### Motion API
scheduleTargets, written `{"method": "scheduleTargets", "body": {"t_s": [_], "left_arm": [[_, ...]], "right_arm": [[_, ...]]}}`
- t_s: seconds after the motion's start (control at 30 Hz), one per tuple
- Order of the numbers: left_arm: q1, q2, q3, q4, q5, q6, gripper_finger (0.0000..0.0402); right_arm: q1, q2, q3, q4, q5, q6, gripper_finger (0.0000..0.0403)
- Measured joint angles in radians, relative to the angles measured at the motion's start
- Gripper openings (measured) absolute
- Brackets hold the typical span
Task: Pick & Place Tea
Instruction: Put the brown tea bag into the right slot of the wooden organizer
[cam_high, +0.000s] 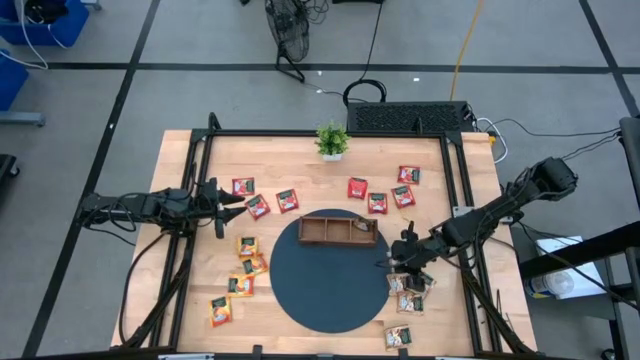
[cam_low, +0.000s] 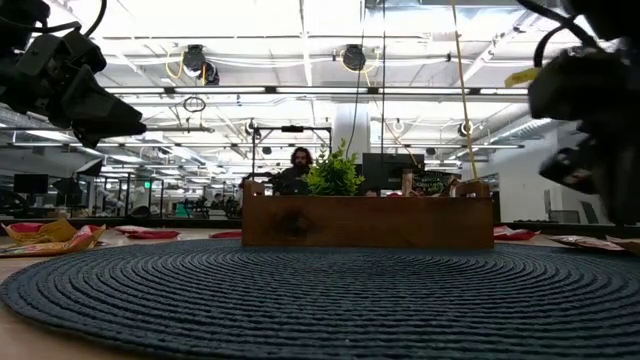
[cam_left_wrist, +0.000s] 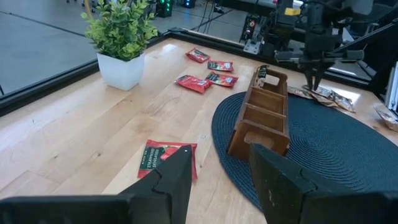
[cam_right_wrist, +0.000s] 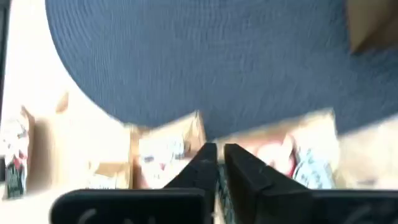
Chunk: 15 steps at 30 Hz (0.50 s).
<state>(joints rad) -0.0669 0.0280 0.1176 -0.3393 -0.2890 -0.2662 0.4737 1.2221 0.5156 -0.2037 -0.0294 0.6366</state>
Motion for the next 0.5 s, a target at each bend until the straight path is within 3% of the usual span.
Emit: {"method": "scheduleTargets", "body": {"t_s": [0.33,0.5], "left_arm": [[0.0,0.0,0.0,0.0,0.0,0.0,0.0161],[0.0,0.0,0.0,0.0,0.0,0.0,0.0161]], "right_arm": [[0.018,0.003,0.0,-0.229,0.031,0.187,0.0001],[0.019,0.002,0.003,-0.327,0.136,0.243,0.0]]}}
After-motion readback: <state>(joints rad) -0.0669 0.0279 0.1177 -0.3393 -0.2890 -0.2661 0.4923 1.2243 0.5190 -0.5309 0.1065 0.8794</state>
